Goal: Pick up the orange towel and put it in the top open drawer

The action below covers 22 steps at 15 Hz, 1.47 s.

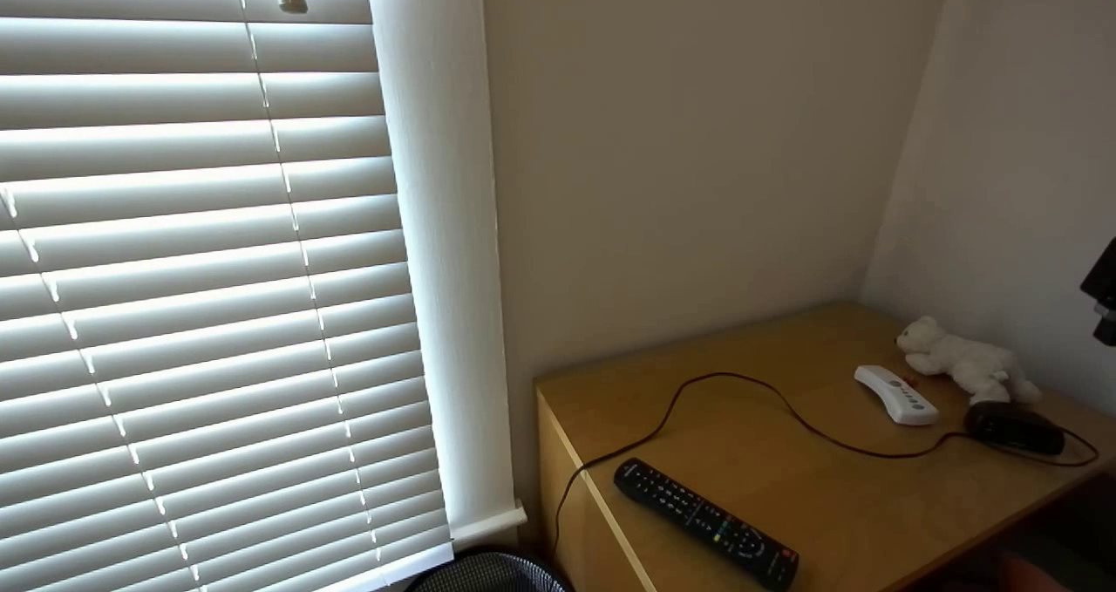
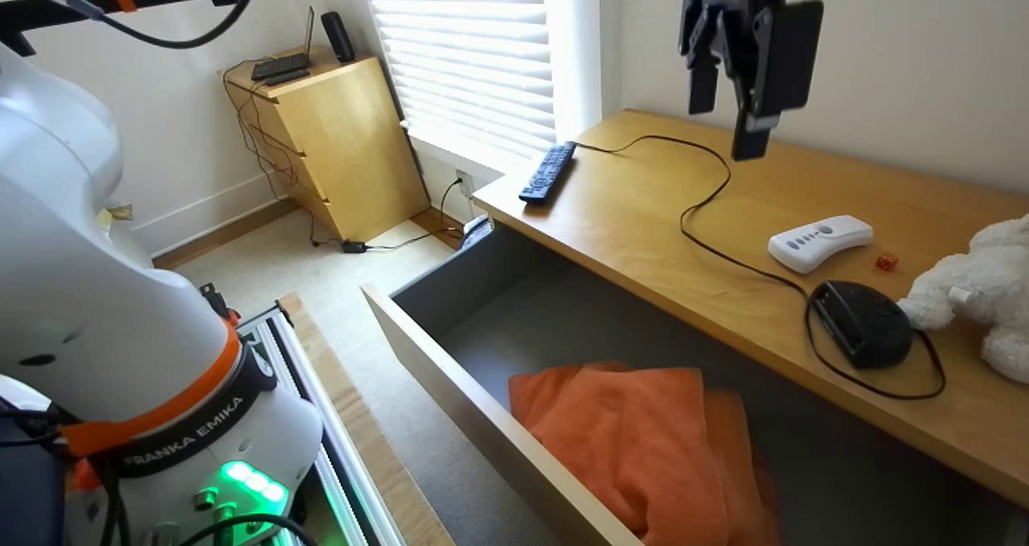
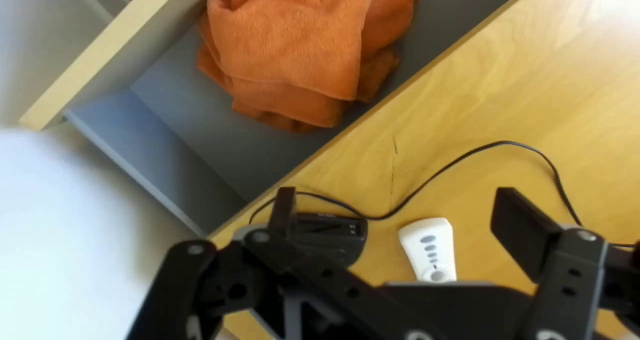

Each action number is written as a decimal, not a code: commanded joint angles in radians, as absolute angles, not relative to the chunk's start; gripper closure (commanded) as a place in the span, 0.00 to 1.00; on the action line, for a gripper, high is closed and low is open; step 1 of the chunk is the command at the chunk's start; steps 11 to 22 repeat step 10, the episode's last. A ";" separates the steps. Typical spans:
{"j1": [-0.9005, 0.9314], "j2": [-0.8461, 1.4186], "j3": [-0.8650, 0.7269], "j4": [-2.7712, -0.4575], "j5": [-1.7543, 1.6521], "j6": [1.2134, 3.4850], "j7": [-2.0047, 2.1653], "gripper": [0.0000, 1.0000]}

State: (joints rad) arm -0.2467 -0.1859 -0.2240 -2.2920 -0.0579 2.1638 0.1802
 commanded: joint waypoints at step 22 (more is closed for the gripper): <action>-0.207 -0.306 -0.158 -2.283 -0.114 2.166 0.070 0.00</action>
